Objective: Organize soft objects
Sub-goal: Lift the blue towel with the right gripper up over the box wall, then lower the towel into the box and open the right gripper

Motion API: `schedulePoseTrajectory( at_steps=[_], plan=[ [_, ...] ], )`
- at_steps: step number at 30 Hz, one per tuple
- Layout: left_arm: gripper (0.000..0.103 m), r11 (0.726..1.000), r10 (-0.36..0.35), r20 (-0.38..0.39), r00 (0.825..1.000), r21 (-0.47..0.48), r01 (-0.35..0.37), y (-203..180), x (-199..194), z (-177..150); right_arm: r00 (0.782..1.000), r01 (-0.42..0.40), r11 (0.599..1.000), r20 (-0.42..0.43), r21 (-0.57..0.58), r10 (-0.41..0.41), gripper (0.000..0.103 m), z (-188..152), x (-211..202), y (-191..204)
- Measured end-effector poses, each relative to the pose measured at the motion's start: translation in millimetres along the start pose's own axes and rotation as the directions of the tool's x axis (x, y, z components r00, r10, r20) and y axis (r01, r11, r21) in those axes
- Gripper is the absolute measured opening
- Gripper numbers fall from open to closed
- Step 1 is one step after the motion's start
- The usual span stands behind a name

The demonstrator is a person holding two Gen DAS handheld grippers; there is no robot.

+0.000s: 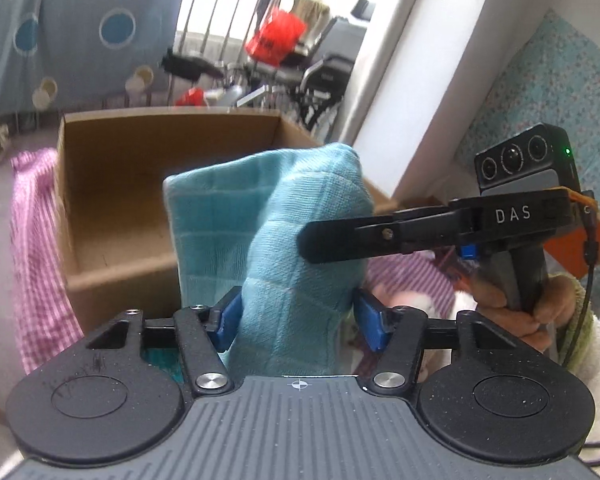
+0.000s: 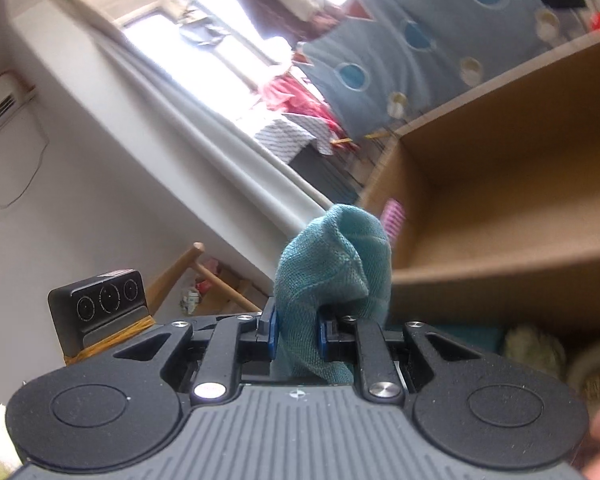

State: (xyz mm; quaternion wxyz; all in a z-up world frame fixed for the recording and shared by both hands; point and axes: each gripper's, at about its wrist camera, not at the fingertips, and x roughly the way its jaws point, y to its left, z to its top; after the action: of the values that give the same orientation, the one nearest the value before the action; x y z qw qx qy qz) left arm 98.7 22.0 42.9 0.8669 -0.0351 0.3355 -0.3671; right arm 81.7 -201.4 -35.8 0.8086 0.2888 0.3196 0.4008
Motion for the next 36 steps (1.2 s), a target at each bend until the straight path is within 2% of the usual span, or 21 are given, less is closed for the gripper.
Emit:
schedulePoseTrajectory(
  at_steps=[5, 8, 10, 12, 19, 23, 26, 30, 34, 36],
  plan=[
    [0.059, 1.000, 0.015, 0.074, 0.997, 0.014, -0.016, -1.2, -9.5, 27.7, 0.999, -0.032, 0.996, -0.008, -0.089, 0.031, 0.020, 32.7, 3.8, 28.1],
    [0.059, 1.000, 0.016, 0.098, 0.995, -0.010, -0.015, 10.3, -5.2, 51.4, 0.999, -0.038, 0.995, -0.017, -0.097, 0.037, 0.020, 58.6, 13.3, 36.8],
    [0.059, 0.999, -0.006, 0.102, 0.995, -0.045, 0.010, 22.3, 1.7, 65.6, 0.999, -0.035, 0.995, -0.022, -0.091, 0.033, 0.020, 77.3, 17.3, 34.4],
    [0.059, 0.998, 0.003, 0.099, 0.995, -0.066, 0.003, 34.0, 12.6, 76.7, 0.999, -0.029, 0.997, -0.032, -0.078, 0.026, 0.020, 97.2, 24.9, 27.6],
    [0.059, 0.984, 0.071, 0.003, 0.998, -0.161, -0.069, 80.5, 63.3, 101.5, 0.990, 0.009, 0.998, -0.141, 0.057, 0.000, 0.020, 158.2, 80.6, -37.7],
    [0.062, 0.965, 0.124, -0.076, 0.989, -0.221, -0.138, 111.7, 89.4, 105.6, 0.975, 0.042, 0.989, -0.220, 0.145, -0.009, 0.020, 175.9, 121.0, -84.8],
    [0.068, 0.954, 0.172, -0.104, 0.980, -0.230, -0.192, 125.7, 93.4, 104.3, 0.960, 0.084, 0.980, -0.277, 0.181, -0.031, 0.020, 184.1, 152.8, -115.7],
    [0.070, 0.946, 0.203, -0.083, 0.976, -0.240, -0.217, 133.1, 76.5, 98.9, 0.937, 0.125, 0.969, -0.347, 0.211, -0.046, 0.020, 186.4, 192.5, -151.7],
    [0.073, 0.943, 0.226, -0.030, 0.974, -0.245, -0.226, 132.0, 51.1, 91.7, 0.916, 0.147, 0.966, -0.399, 0.214, -0.051, 0.020, 183.0, 225.5, -170.4],
    [0.074, 0.943, 0.232, -0.004, 0.973, -0.245, -0.226, 129.1, 39.3, 88.1, 0.912, 0.146, 0.965, -0.408, 0.216, -0.046, 0.020, 181.4, 239.6, -177.2]
  ],
)
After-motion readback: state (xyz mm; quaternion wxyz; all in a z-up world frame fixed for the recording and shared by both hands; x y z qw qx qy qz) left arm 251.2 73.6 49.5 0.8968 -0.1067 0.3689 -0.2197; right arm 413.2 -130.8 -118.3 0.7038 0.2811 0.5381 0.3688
